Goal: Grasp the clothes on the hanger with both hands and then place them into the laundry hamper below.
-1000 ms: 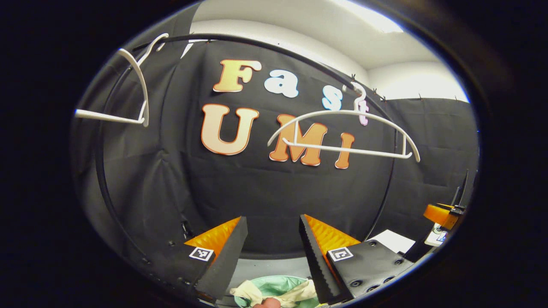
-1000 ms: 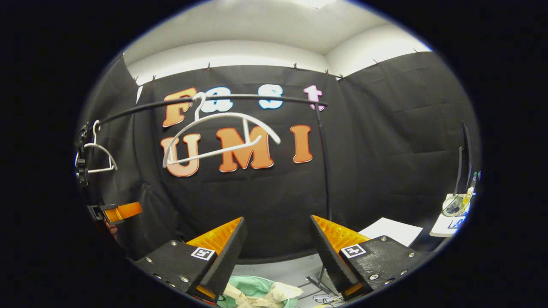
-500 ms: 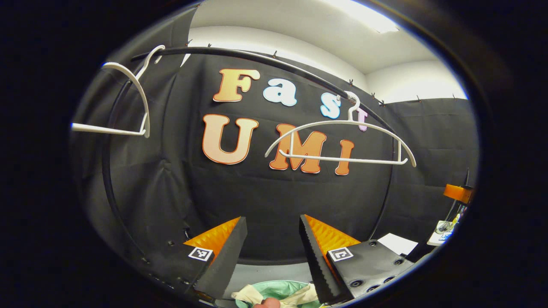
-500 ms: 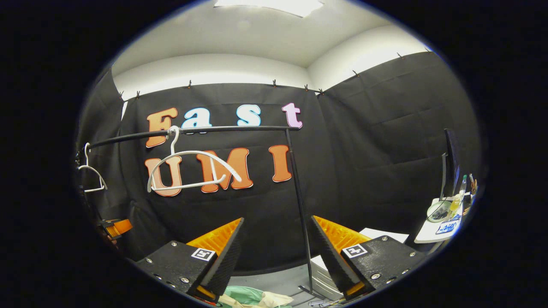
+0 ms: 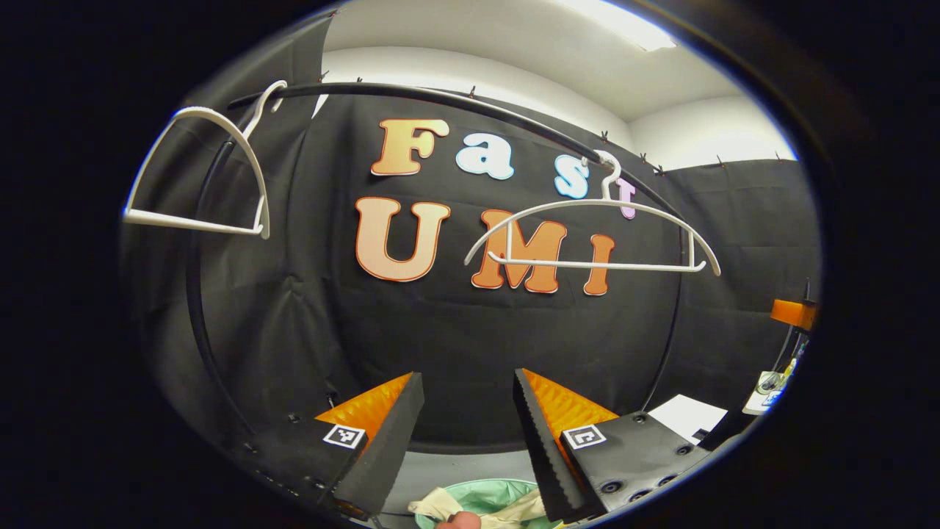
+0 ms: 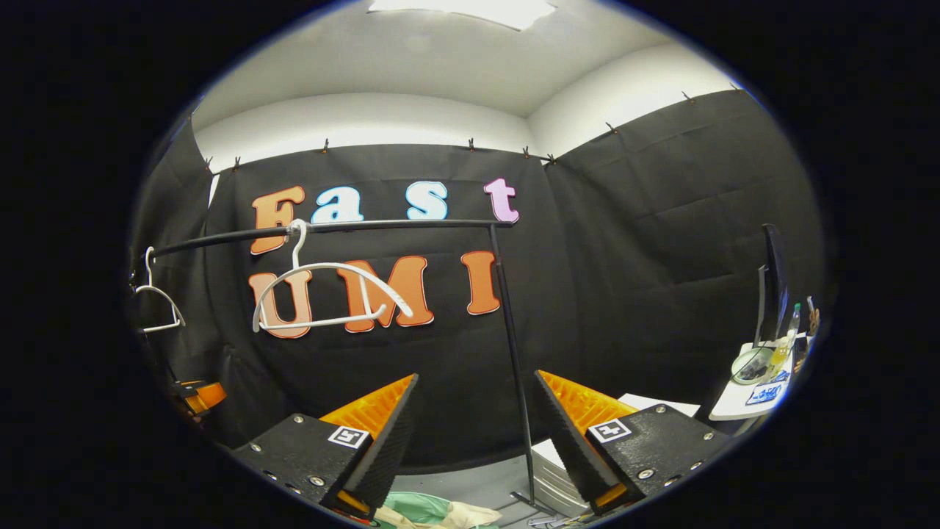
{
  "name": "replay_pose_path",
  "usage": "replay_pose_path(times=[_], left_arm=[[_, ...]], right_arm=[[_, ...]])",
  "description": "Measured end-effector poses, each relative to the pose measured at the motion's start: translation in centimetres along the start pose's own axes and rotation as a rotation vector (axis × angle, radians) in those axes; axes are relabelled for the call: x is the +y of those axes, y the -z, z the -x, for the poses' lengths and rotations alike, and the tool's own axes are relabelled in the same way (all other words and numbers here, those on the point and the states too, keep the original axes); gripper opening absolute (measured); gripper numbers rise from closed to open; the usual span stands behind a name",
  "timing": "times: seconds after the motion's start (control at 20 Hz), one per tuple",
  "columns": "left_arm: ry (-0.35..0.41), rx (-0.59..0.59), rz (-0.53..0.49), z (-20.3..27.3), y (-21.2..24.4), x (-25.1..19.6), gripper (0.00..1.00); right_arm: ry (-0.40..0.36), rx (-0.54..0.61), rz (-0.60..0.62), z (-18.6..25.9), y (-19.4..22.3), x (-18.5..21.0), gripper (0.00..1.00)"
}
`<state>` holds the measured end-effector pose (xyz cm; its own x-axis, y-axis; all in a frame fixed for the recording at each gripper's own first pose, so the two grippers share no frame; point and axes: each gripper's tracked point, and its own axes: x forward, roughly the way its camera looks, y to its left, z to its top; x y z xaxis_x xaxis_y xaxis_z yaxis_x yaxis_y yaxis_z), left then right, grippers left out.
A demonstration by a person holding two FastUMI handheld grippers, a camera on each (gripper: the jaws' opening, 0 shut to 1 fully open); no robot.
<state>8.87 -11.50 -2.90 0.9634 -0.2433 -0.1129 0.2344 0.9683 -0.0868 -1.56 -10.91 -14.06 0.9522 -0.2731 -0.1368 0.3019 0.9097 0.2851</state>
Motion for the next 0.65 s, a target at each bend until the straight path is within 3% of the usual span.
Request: replay_pose_path(times=[0.65], left_arm=[[-0.010, -0.005, -0.017, 0.30, -0.35, 0.20, 0.83]], right_arm=[[-0.008, 0.011, -0.006, 0.04, 0.74, 0.39, 0.93]])
